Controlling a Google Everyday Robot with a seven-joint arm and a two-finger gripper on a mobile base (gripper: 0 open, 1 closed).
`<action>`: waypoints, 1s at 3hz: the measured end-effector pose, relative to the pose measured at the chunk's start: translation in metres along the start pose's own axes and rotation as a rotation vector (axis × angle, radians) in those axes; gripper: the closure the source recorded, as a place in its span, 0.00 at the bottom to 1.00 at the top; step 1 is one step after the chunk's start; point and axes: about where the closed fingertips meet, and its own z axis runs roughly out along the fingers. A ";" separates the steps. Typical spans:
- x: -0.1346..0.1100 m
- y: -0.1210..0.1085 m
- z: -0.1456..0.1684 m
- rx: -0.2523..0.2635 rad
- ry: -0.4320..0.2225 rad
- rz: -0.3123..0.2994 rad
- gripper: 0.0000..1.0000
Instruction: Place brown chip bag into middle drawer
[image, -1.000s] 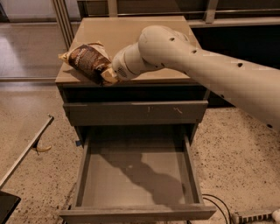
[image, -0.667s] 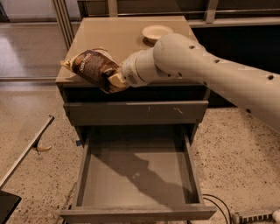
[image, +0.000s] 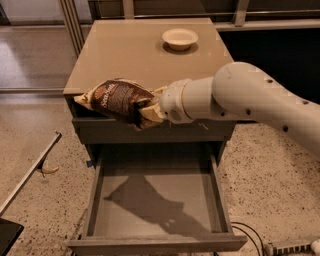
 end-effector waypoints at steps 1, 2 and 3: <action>0.021 0.016 -0.020 -0.049 -0.012 -0.006 1.00; 0.056 0.024 -0.026 -0.096 0.012 0.025 1.00; 0.107 0.034 -0.022 -0.161 0.090 0.089 1.00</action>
Offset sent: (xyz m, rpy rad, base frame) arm -0.0519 -0.0674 -0.0765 0.0089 0.1471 0.0817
